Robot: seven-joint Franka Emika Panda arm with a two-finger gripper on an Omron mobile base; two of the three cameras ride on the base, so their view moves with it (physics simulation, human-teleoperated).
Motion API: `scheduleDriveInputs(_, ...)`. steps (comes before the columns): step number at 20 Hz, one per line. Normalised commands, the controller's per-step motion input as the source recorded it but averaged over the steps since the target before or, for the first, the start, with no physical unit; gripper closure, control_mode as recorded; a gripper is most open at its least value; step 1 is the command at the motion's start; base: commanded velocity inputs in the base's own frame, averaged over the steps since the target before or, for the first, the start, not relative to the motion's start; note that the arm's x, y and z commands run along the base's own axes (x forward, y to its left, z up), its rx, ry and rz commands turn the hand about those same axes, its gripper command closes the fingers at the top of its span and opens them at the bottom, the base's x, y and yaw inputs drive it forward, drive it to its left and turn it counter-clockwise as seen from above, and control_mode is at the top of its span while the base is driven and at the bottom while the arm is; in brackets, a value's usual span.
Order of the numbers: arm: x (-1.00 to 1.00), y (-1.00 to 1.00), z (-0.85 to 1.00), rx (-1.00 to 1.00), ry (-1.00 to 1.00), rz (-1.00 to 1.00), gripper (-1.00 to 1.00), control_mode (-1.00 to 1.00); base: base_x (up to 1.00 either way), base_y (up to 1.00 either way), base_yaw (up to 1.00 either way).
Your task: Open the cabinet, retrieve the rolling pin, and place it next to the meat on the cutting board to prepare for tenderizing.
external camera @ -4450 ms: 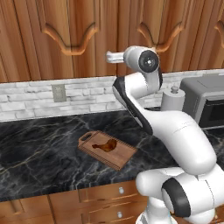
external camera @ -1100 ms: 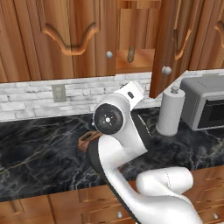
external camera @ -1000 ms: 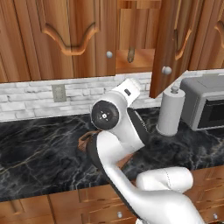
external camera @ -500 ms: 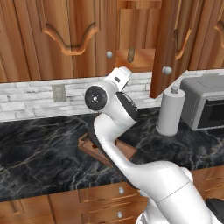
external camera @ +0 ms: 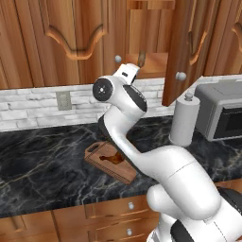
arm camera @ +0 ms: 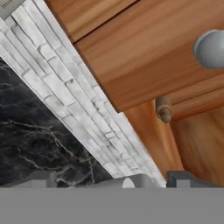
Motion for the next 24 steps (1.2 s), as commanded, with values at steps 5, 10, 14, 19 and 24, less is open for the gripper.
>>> scheduleDriveInputs(5, 0.19, -0.35, 0.00, -0.10, 0.06, -0.02, -1.00, -1.00, 0.00, 0.00, 0.00)
scheduleDriveInputs(10, 0.00, -0.52, 0.00, -0.10, 0.05, -0.06, -1.00, -1.00, 0.00, 0.00, 0.00)
scheduleDriveInputs(14, 0.00, -0.52, 0.00, -0.11, 0.07, -0.07, -1.00, -1.00, 0.00, 0.00, 0.00)
scheduleDriveInputs(19, -0.20, -0.74, 0.00, -0.07, 0.02, -0.11, -1.00, -1.00, 0.00, 0.00, 0.00)
scheduleDriveInputs(24, -0.71, -0.90, 0.00, -0.01, -0.01, -0.18, -1.00, -1.00, 0.00, 0.00, 0.00)
